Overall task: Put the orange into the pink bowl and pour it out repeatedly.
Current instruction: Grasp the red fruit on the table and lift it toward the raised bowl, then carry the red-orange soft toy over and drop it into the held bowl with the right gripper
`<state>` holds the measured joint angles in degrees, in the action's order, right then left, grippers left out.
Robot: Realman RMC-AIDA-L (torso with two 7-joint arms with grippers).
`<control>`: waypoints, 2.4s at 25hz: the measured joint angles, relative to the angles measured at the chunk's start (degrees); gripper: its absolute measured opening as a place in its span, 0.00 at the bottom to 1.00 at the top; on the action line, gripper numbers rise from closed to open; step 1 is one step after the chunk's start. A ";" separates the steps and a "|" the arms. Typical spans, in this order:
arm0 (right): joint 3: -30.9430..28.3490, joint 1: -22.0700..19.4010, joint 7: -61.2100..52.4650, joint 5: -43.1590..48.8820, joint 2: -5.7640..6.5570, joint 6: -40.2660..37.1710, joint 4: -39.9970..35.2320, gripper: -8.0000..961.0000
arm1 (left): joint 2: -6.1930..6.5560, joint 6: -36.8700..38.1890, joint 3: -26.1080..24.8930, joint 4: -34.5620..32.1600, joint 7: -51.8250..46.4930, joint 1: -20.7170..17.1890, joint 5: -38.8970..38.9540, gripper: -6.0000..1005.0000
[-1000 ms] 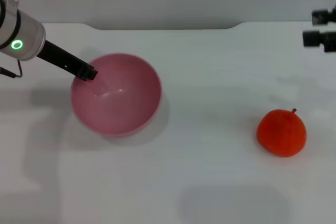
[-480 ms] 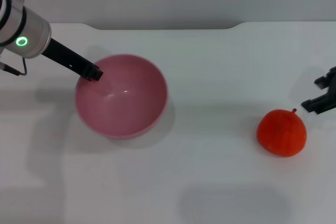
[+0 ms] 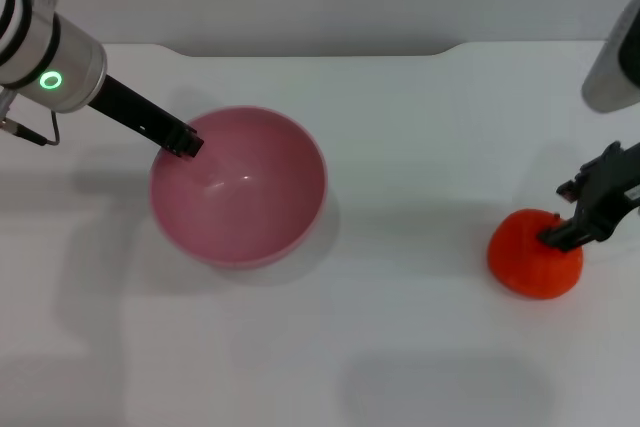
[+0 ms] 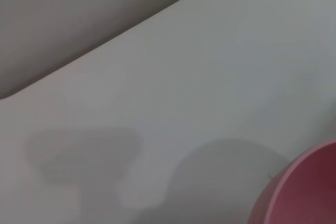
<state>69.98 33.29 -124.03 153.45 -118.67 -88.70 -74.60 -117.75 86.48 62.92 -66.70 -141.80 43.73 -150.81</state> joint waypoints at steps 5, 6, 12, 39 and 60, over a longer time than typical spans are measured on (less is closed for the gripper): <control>1.79 0.51 0.01 -0.01 -0.03 2.15 3.65 0.70 | -0.02 -0.04 0.01 0.10 -0.06 0.02 0.02 0.05; 2.12 0.54 0.00 -0.02 -0.03 2.61 4.26 0.70 | -0.06 -0.11 0.01 0.10 -0.09 0.03 0.05 0.05; 3.74 0.13 0.12 -0.10 -0.18 5.81 5.74 0.64 | -0.11 -0.61 0.01 0.25 -0.13 0.40 0.08 0.05; -2.50 -2.02 -0.90 -15.17 -0.31 -11.93 -26.80 0.13 | -0.11 -1.21 0.10 1.65 -0.05 1.19 0.05 0.05; 4.80 -1.30 3.82 -31.29 -0.51 -0.04 -25.68 0.08 | -0.66 -0.56 3.44 2.55 -0.93 1.27 0.76 0.05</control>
<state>74.77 32.00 -120.21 122.16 -119.18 -88.74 -100.29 -118.42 85.93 66.36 -64.15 -142.73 45.00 -150.05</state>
